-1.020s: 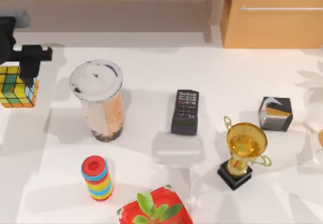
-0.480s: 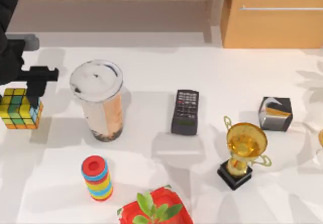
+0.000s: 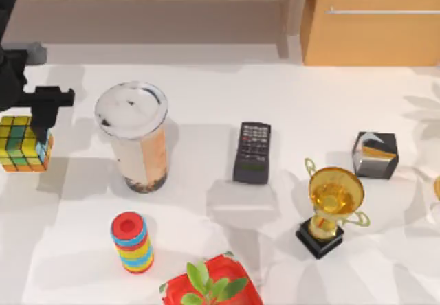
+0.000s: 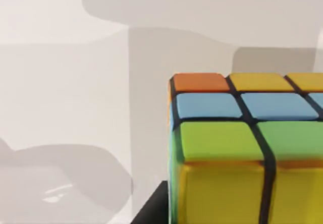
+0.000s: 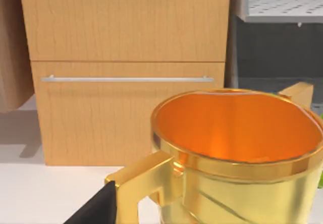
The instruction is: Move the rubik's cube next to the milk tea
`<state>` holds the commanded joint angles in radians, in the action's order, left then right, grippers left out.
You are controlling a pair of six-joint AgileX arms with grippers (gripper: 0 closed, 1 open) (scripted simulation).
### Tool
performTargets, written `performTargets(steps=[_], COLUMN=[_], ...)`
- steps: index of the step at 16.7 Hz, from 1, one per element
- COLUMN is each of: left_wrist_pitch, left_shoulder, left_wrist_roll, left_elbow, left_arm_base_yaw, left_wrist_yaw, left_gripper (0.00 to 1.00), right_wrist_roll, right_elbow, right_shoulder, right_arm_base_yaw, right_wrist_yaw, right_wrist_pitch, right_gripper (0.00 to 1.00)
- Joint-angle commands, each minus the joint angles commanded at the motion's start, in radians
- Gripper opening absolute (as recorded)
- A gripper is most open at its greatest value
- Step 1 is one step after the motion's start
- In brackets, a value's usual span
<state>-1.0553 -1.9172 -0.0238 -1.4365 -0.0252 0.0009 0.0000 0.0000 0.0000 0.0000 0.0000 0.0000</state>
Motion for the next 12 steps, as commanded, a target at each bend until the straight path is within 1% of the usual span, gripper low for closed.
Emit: performTargets(steps=[7, 12], left_wrist_pitch=[0.037, 0.057], left_shoulder=[0.006, -0.018], left_wrist_roll=[0.000, 0.000], left_elbow=[0.009, 0.048], left_arm_base_yaw=[-0.002, -0.021], left_wrist_yaw=[-0.003, 0.005], left_gripper=[0.00, 0.00], right_wrist_roll=[0.000, 0.000], right_elbow=[0.000, 0.000], right_shoulder=[0.000, 0.000], right_arm_base_yaw=[0.000, 0.000], right_wrist_yaw=[0.000, 0.000], right_wrist_pitch=[0.000, 0.000], right_gripper=[1.00, 1.00])
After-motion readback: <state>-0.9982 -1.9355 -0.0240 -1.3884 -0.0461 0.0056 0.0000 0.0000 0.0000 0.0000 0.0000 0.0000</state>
